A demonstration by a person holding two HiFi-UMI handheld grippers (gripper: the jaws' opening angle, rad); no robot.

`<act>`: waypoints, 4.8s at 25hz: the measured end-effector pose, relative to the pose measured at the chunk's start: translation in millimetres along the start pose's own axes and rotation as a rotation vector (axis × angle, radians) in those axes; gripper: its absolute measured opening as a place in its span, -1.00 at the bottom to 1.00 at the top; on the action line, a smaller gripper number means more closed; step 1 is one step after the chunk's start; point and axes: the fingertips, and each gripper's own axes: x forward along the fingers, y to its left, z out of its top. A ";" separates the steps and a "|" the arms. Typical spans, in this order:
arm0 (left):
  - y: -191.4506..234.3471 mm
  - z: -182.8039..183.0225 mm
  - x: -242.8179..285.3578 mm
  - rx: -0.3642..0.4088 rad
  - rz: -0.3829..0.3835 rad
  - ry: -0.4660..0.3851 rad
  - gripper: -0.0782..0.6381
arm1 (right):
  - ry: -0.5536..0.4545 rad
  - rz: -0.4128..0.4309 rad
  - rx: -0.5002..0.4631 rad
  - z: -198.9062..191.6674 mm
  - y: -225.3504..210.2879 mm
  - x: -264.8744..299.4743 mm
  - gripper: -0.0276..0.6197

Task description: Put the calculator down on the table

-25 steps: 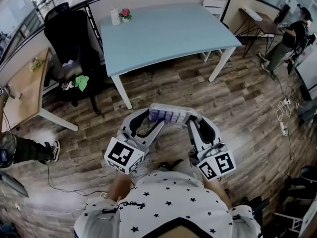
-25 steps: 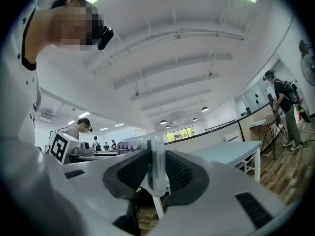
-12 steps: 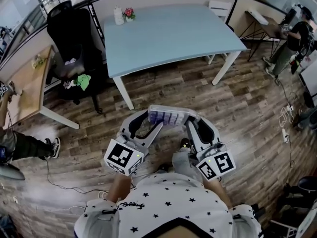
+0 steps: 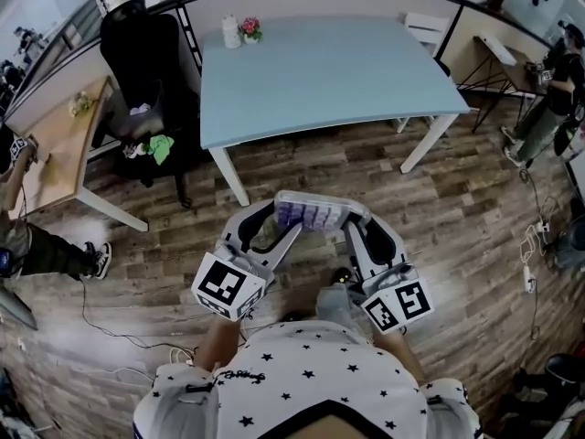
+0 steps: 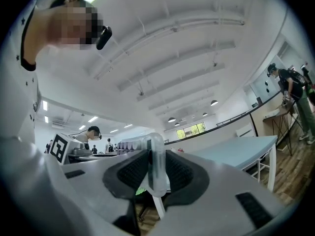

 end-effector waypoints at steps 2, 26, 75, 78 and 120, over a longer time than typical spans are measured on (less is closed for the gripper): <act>-1.3 1.0 11.7 0.003 0.005 0.005 -0.19 | -0.001 0.005 0.002 2.1 -11.7 1.1 -0.62; -22.0 -2.2 149.5 0.009 -0.027 0.068 -0.19 | 0.004 -0.052 0.066 11.3 -148.8 3.1 -0.62; 39.6 13.5 256.8 0.016 0.171 0.099 -0.19 | 0.035 0.138 0.119 25.2 -255.5 102.3 -0.62; 51.7 8.6 260.3 0.004 0.164 0.098 -0.19 | 0.052 0.134 0.117 19.2 -256.6 114.5 -0.62; 343.1 -34.6 409.2 -0.176 0.110 0.139 -0.19 | 0.245 0.015 0.096 -41.8 -356.8 418.9 -0.61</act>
